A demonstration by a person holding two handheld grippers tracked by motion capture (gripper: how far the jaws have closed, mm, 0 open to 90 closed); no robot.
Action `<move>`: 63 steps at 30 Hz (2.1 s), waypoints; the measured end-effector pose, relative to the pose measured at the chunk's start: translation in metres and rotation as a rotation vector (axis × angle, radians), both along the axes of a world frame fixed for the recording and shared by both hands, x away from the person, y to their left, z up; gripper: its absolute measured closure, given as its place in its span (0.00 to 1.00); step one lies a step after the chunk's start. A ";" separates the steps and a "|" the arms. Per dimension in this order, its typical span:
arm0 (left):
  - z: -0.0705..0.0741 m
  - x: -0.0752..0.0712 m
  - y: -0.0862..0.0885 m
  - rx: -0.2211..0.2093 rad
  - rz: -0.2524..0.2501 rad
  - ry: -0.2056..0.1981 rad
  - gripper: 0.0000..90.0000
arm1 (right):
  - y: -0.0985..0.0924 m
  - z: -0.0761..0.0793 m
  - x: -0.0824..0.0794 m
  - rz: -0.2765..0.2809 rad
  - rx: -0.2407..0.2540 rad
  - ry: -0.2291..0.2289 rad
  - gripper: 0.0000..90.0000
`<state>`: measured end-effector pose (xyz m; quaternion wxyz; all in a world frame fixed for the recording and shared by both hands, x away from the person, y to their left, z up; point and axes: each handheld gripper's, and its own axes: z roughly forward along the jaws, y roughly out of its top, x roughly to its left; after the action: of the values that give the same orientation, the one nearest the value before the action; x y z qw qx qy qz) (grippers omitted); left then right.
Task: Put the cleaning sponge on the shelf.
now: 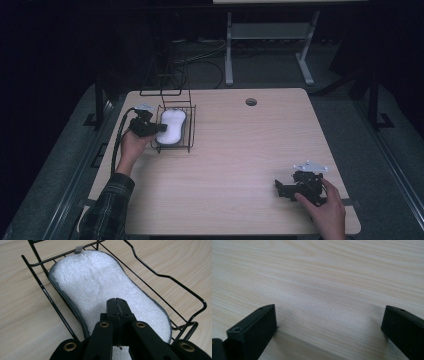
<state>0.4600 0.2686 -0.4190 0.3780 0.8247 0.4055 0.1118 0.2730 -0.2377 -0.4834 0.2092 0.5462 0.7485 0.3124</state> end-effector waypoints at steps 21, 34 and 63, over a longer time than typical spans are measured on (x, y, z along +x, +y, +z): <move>0.009 -0.017 -0.006 -0.058 -0.024 0.001 1.00 | 0.000 0.000 0.000 0.001 -0.002 0.000 0.00; 0.015 -0.057 -0.001 0.006 -0.024 -0.048 0.65 | 0.000 0.000 0.000 0.001 -0.001 0.000 0.00; -0.016 -0.157 -0.014 0.104 -0.091 -0.126 0.14 | 0.000 0.000 0.000 0.002 -0.003 0.000 0.00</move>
<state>0.3025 0.2549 -0.4353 0.3642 0.8521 0.3367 0.1669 0.2730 -0.2379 -0.4833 0.2095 0.5451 0.7496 0.3116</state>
